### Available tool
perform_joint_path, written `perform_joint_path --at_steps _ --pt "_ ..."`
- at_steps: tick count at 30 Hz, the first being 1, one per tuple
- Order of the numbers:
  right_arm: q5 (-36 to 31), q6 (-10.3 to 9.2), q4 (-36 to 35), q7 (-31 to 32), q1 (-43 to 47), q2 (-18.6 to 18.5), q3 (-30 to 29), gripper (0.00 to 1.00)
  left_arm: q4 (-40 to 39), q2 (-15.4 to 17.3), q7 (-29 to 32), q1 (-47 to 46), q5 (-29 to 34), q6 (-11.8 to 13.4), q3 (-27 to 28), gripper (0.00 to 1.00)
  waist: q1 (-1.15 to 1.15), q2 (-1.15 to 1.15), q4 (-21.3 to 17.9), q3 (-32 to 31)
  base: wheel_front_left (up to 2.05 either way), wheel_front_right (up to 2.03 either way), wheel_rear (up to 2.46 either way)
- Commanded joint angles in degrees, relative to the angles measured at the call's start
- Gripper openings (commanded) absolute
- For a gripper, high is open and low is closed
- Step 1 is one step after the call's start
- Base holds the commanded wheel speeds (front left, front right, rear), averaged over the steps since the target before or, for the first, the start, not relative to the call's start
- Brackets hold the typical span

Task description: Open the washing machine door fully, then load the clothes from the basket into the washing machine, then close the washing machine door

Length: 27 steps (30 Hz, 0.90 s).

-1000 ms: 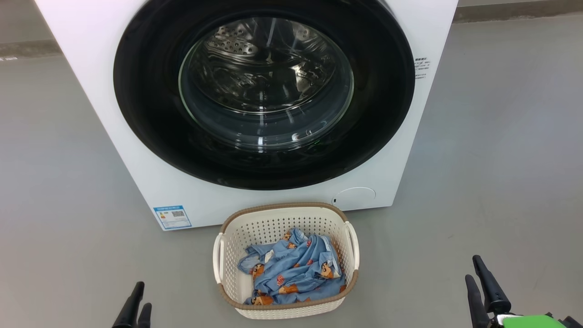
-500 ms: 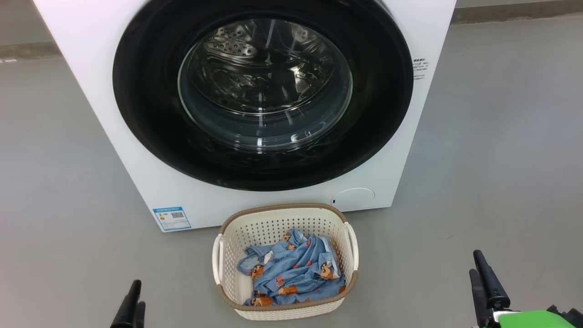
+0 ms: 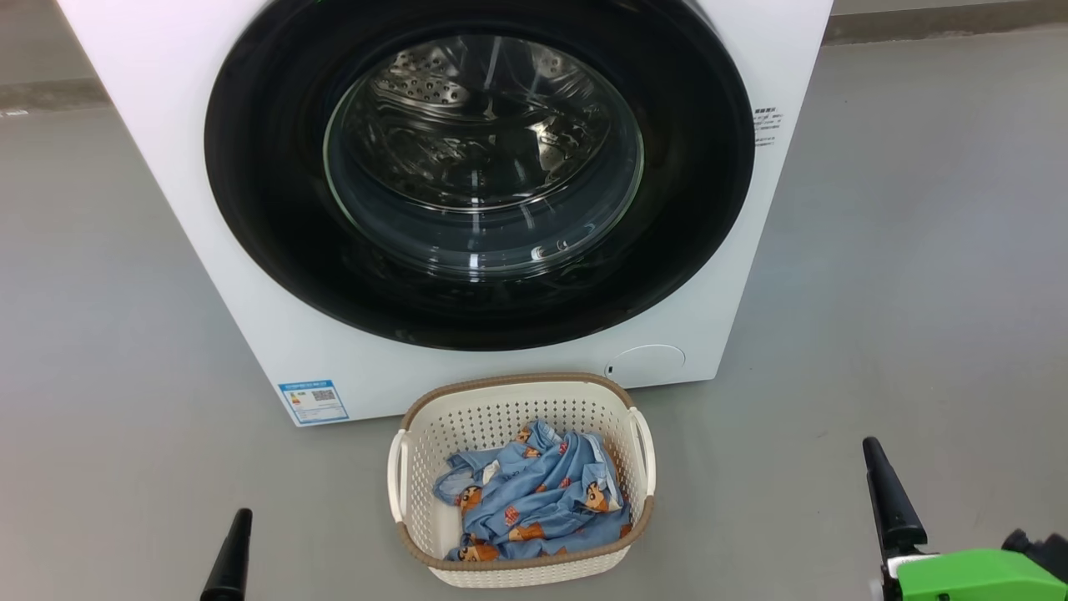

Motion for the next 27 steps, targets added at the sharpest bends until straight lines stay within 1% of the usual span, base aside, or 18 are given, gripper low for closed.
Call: perform_joint_path --at_steps 1,9,20,21,26,27 --pt "-1.5 -0.02 -2.0 -0.6 -2.4 -0.6 1.0 1.0 -1.2 1.3 -0.6 -2.7 1.3 -0.3 0.7 1.0 0.0 0.0 0.0 0.0 0.0 0.0 0.0" --pt "-9.6 -0.03 -3.1 -1.9 -2.6 -1.2 1.9 1.0 -1.4 1.5 -1.9 -3.0 7.9 -0.4 1.3 1.0 0.0 0.0 -0.1 0.1 0.0 0.0 0.0" --pt "-21.4 -0.03 -4.4 -3.8 -2.9 -2.2 3.8 1.0 -2.9 1.5 -3.8 -2.8 18.8 -0.4 2.0 1.0 -0.01 0.0 -0.2 0.2 0.0 0.0 0.0" --pt "-23.5 -0.03 -4.6 -4.1 -3.0 -2.4 4.0 1.0 -3.3 1.5 -4.1 -2.8 20.8 -0.4 2.1 1.0 -0.01 0.0 -0.2 0.2 0.0 0.0 0.0" --pt "-28.5 -0.04 -5.1 -4.9 -3.2 -2.8 4.9 1.0 -3.9 2.1 -5.0 -2.7 27.2 -0.4 2.2 1.0 -0.01 0.0 -0.3 0.3 0.0 0.0 0.0" --pt "-28.5 -0.04 -5.1 -4.9 -3.2 -2.8 4.9 1.0 -3.9 2.1 -5.0 -2.7 27.2 -0.4 2.2 1.0 -0.01 0.0 -0.3 0.3 0.0 0.0 0.0"
